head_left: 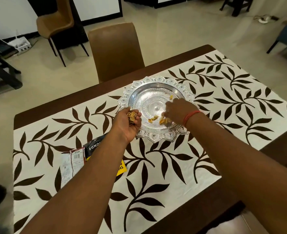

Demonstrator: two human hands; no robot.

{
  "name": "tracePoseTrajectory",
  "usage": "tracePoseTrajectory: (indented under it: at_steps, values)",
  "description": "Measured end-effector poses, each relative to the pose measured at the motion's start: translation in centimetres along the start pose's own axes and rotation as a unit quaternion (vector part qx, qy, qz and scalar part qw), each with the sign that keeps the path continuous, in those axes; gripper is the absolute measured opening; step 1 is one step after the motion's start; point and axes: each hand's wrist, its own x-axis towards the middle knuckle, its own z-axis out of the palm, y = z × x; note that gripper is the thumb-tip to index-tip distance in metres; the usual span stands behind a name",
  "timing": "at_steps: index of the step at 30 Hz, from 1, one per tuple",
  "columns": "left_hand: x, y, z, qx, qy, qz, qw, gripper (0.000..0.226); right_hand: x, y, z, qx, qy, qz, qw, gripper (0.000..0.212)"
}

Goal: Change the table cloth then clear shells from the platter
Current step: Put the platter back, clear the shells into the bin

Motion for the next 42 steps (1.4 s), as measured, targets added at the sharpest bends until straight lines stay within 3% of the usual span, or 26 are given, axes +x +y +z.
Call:
tracePoseTrajectory:
  at_steps: [4,11,17,21,23,25,29,32,36,39,42]
  values:
    - [0.0,-0.2,0.0,0.009,0.003,0.0,1.0,0.045,-1.6,-1.9,1.6,0.0,0.026,-0.039,0.999,0.047]
    - [0.3,-0.2,-0.1,0.014,0.005,0.002,1.0,0.043,-1.6,-3.9,3.3,-0.008,0.126,-0.137,0.983,0.018]
    - [0.2,-0.2,-0.2,0.019,0.008,0.002,1.0,0.042,-1.3,-3.8,2.7,0.005,0.111,-0.147,0.983,0.01]
    - [0.0,-0.2,-0.1,0.023,0.008,0.001,1.0,0.043,-1.2,-3.7,1.5,0.178,0.154,-0.099,0.967,0.012]
    - [0.0,-0.3,0.1,0.025,0.012,0.003,1.0,0.043,-1.8,-4.7,0.0,0.283,0.182,-0.118,0.934,0.009]
    - [-0.1,-0.5,0.5,0.029,0.015,0.012,0.999,0.036,-2.7,-6.3,-1.9,0.331,0.16,-0.166,0.915,0.01]
    - [-0.5,-0.3,0.8,-0.001,-0.026,0.0,1.0,0.034,-2.7,-7.5,-4.0,0.252,0.13,-0.221,0.933,0.018]
    - [-0.1,0.2,0.2,-0.009,-0.023,-0.018,1.0,0.039,-0.9,-4.6,-3.5,0.205,0.165,-0.112,0.958,0.018]
    - [0.2,0.6,-0.6,0.001,-0.009,-0.004,1.0,0.04,-0.4,-1.0,0.2,0.025,0.059,0.039,0.997,0.032]
    - [0.2,0.6,-0.9,0.005,-0.005,-0.006,1.0,0.039,-0.9,-2.4,2.1,0.036,0.029,0.052,0.998,0.04]
    - [0.3,0.5,-1.0,0.011,-0.004,-0.002,1.0,0.039,-1.4,-5.0,2.7,0.039,0.024,0.011,0.999,0.047]
